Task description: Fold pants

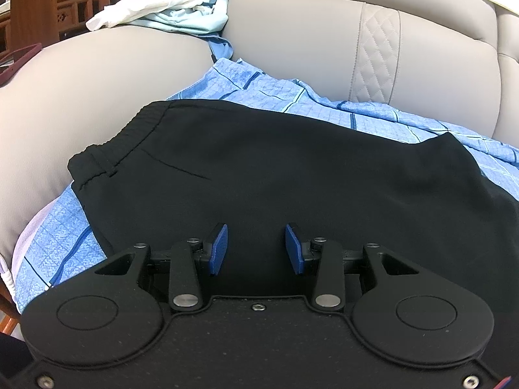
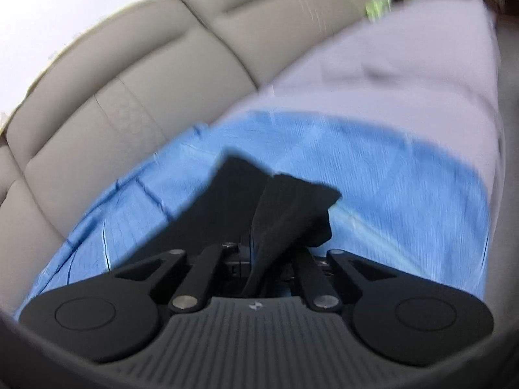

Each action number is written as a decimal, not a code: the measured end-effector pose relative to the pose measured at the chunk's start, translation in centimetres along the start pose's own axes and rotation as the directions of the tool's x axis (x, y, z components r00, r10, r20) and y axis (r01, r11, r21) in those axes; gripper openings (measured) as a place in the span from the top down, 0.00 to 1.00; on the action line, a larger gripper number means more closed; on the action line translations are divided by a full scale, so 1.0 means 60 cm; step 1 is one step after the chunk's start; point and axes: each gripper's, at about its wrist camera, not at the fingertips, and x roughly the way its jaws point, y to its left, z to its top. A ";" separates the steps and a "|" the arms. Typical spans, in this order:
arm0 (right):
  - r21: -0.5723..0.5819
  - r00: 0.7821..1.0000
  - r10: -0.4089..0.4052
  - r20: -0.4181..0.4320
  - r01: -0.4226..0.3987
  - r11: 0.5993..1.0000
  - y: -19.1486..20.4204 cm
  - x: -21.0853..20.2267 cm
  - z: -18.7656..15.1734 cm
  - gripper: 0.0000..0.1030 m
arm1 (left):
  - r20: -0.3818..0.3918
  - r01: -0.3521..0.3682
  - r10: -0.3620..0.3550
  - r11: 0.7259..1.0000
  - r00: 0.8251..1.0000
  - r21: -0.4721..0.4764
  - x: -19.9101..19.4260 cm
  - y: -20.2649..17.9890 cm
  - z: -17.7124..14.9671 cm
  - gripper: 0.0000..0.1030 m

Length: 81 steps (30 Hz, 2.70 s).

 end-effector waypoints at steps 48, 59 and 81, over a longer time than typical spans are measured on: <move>-0.621 0.979 0.116 -0.165 -0.195 0.760 0.348 0.050 -0.187 0.32 | 0.074 0.253 -0.278 0.936 0.958 0.244 0.110 -0.254 0.062 0.70; -0.411 0.988 -0.152 -0.013 0.134 0.902 0.076 0.153 0.021 0.30 | 0.083 0.236 -0.264 0.937 0.961 0.257 0.106 -0.259 0.060 0.68; 0.255 0.972 -0.146 0.182 0.097 0.962 -0.043 -0.129 -0.166 0.19 | 0.089 0.218 -0.245 0.945 0.965 0.244 0.108 -0.259 0.059 0.60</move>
